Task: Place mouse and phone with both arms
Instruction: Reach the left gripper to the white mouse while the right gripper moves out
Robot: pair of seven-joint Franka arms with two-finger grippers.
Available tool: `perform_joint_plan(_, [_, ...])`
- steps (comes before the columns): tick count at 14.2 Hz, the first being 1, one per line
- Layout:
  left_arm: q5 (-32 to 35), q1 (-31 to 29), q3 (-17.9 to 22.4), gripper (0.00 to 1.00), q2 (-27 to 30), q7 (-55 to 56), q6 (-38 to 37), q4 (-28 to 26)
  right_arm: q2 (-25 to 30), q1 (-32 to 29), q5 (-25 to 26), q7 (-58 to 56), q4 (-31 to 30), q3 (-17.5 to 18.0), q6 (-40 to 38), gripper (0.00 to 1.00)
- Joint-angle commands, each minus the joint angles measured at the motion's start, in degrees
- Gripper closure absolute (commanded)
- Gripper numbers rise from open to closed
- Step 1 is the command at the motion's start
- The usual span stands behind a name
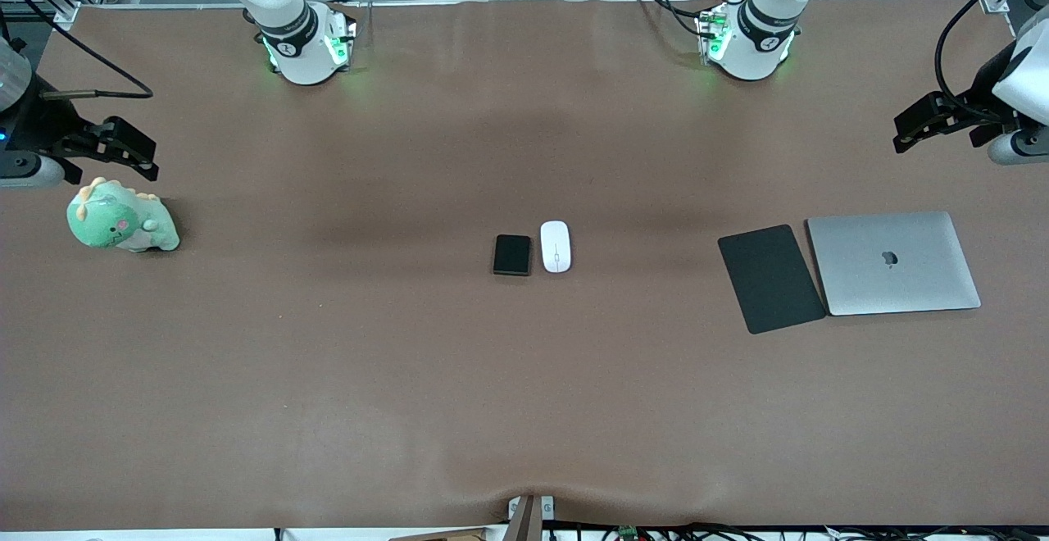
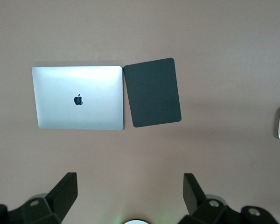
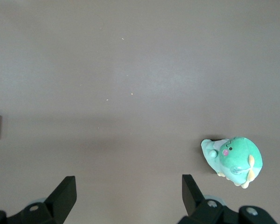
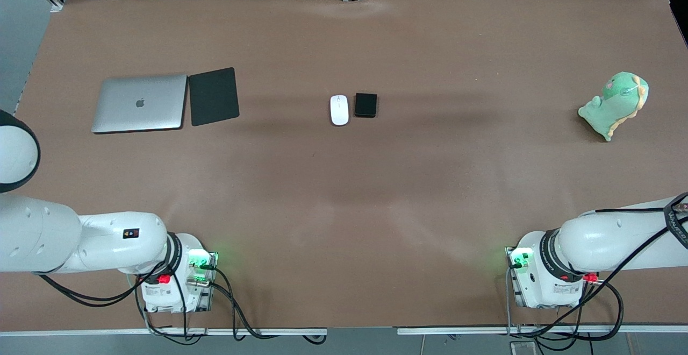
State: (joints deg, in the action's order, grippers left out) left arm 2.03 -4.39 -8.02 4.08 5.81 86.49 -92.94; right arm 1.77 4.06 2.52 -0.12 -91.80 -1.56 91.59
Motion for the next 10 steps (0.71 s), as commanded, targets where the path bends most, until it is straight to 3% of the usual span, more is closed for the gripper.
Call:
perform_joint_plan(1, [-0.9,-0.1,-0.1,0.0,-0.8,-1.3,-1.4,1.7,0.0,-0.6,1.2,-0.1,-0.1,0.2,0.0,0.0])
perform_joint_plan(5, [-1.0,0.7,-0.8,0.0,-4.9,0.7,-1.3,1.6,-0.1,-1.2,0.8,-0.1,0.0,0.1,0.0,0.0])
perform_joint_plan(10, [-0.9,3.2,-8.9,0.0,-13.1,10.3,4.8,1.2,-1.2,2.2,0.3,0.7,0.0,0.4,-0.4,0.0])
